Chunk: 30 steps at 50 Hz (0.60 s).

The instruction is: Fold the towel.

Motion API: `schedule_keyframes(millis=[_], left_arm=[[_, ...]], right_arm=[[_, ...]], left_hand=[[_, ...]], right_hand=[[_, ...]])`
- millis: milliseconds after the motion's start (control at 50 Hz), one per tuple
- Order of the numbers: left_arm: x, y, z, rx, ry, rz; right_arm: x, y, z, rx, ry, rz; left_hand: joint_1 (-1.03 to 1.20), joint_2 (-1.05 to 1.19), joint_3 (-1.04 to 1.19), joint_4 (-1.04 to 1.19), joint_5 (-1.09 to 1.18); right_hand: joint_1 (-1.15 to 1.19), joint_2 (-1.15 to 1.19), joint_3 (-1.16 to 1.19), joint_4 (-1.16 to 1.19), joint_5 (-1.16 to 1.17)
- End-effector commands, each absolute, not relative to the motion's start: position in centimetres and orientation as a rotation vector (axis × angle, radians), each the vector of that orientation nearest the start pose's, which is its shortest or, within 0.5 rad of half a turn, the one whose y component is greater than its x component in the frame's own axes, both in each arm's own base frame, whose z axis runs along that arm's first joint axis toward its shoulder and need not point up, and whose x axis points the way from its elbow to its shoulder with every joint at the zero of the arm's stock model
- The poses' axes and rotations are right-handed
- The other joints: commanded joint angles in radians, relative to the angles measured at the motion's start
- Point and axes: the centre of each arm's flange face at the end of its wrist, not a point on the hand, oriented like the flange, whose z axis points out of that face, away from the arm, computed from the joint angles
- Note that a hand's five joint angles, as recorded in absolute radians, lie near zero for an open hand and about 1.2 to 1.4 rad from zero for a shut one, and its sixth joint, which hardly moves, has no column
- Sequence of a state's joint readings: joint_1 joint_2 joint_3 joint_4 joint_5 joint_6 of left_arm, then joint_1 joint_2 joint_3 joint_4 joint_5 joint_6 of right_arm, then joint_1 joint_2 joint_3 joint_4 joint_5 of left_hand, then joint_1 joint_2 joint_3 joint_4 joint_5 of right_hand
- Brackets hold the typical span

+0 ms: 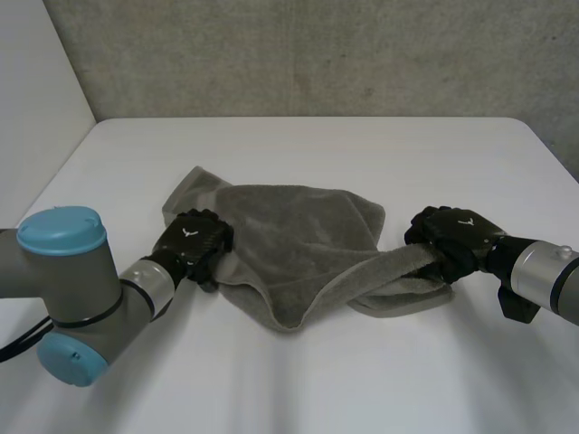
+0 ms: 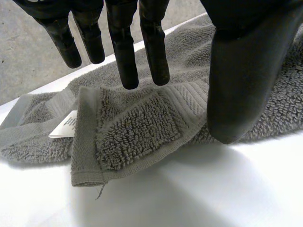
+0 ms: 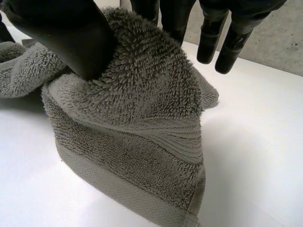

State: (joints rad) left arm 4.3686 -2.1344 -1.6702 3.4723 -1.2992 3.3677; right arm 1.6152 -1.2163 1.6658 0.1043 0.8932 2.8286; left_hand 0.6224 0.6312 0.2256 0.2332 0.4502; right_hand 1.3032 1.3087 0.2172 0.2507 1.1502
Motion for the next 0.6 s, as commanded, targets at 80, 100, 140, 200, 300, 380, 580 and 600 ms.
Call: schedule_keyframes(millis=[80, 100, 140, 200, 300, 380, 580, 600], left_arm=[[-27.4, -28.9, 11.3, 1.059, 2.584, -1.988], [-27.4, -28.9, 11.3, 1.059, 2.584, -1.988], [-27.5, -29.0, 11.2, 1.050, 2.582, -1.988], [-27.5, -29.4, 11.2, 1.036, 2.574, -1.990], [-27.1, -29.7, 11.4, 1.012, 2.589, -1.974], [-26.7, -29.5, 12.0, 0.994, 2.619, -1.950], [-23.3, -29.4, 15.5, 0.849, 2.618, -1.967], [-22.8, -29.5, 16.0, 0.826, 2.607, -1.976]], right_arm=[[20.2, -28.4, 17.5, -0.840, 2.160, -1.355], [20.2, -28.4, 17.5, -0.840, 2.160, -1.355], [20.1, -28.5, 17.5, -0.840, 2.162, -1.358], [20.0, -28.6, 17.5, -0.833, 2.176, -1.364], [19.9, -28.8, 17.5, -0.825, 2.197, -1.381], [19.8, -28.8, 17.5, -0.825, 2.198, -1.383], [20.0, -28.5, 17.6, -0.846, 2.192, -1.374], [20.0, -28.5, 17.6, -0.846, 2.192, -1.374]], left_hand=[[0.160, 0.151, -0.051, -0.059, 0.157], [0.161, 0.152, -0.051, -0.059, 0.158], [0.275, 0.266, -0.051, -0.059, 0.273], [0.575, 0.566, -0.051, -0.059, 0.572], [0.774, 0.765, -0.051, -0.059, 0.772], [0.774, 0.765, -0.051, -0.059, 0.772], [0.774, 0.765, -0.051, -0.059, 0.772], [0.774, 0.765, -0.051, -0.059, 0.772]], right_hand=[[0.093, 0.088, -0.043, -0.076, 0.072], [0.093, 0.088, -0.043, -0.076, 0.072], [0.093, 0.088, -0.043, -0.076, 0.072], [0.093, 0.088, -0.043, -0.076, 0.072], [0.093, 0.088, -0.043, -0.076, 0.072], [0.093, 0.088, -0.043, -0.076, 0.072], [-0.498, -0.503, -0.043, -0.076, -0.519], [-0.499, -0.504, -0.043, -0.076, -0.520]])
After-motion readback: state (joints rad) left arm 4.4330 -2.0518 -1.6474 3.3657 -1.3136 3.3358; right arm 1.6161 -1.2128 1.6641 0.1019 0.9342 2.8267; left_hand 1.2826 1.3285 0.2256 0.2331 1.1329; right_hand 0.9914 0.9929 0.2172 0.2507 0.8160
